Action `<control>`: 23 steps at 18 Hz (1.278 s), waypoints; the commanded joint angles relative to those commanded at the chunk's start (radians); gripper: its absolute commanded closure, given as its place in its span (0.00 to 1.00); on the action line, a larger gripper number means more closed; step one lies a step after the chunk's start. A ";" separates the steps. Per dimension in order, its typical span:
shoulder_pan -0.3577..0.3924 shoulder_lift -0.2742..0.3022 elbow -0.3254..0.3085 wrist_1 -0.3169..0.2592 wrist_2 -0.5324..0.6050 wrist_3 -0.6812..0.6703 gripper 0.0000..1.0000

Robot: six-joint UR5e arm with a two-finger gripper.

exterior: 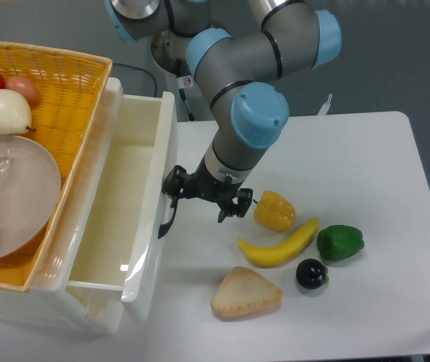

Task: Slide open the top white drawer

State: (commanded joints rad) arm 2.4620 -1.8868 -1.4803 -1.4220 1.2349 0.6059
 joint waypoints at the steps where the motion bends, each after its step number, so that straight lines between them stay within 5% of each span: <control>1: 0.000 0.000 0.000 0.002 0.002 0.000 0.00; 18: 0.061 -0.005 0.038 0.005 0.002 0.011 0.00; 23: 0.087 0.002 0.031 0.006 0.059 0.217 0.00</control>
State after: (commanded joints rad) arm 2.5494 -1.8853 -1.4496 -1.4158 1.2943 0.8232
